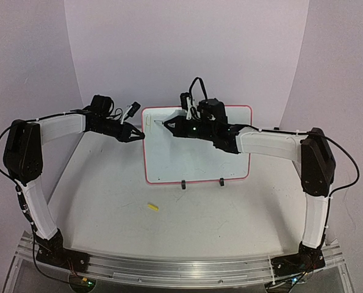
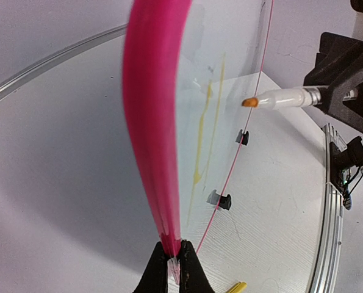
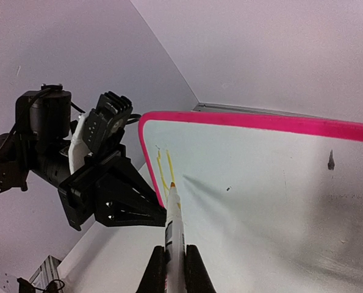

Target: Write a sentence on the whiteboard

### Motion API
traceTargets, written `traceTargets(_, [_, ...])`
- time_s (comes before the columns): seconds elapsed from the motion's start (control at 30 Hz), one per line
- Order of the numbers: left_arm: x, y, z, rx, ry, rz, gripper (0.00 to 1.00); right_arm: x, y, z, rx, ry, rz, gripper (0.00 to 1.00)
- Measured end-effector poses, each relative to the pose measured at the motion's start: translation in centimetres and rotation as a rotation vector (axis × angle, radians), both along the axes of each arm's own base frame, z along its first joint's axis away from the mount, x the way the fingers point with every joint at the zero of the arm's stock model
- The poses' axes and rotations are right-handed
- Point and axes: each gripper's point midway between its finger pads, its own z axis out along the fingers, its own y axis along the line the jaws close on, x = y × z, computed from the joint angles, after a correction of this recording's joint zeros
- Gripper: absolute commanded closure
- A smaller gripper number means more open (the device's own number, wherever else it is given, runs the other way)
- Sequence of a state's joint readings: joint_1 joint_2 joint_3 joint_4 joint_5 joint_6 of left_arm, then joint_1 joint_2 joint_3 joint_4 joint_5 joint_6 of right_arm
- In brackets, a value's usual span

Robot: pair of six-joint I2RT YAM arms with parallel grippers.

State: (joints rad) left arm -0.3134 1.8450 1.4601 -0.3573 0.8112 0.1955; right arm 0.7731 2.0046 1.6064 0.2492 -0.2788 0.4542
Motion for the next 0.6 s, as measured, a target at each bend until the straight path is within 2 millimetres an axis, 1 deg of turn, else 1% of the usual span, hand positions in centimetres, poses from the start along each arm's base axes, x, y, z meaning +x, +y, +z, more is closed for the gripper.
traceTargets(0.13, [0.0,0.0,0.0,0.000,0.000,0.001,1.00,0.2,0.1,-1.1,-0.018,0.020,-0.007,1.00])
traceTargets(0.23, [0.0,0.0,0.0,0.001,0.000,0.002,1.00,0.3,0.1,-1.4,-0.021,0.026,-0.013,1.00])
traceTargets(0.4, [0.0,0.0,0.0,0.002,0.000,0.002,1.00,0.4,0.1,-1.3,-0.023,0.027,-0.019,1.00])
traceTargets(0.6, [0.0,0.0,0.0,0.002,0.000,0.002,1.00,0.7,0.4,-0.6,-0.015,0.013,-0.016,1.00])
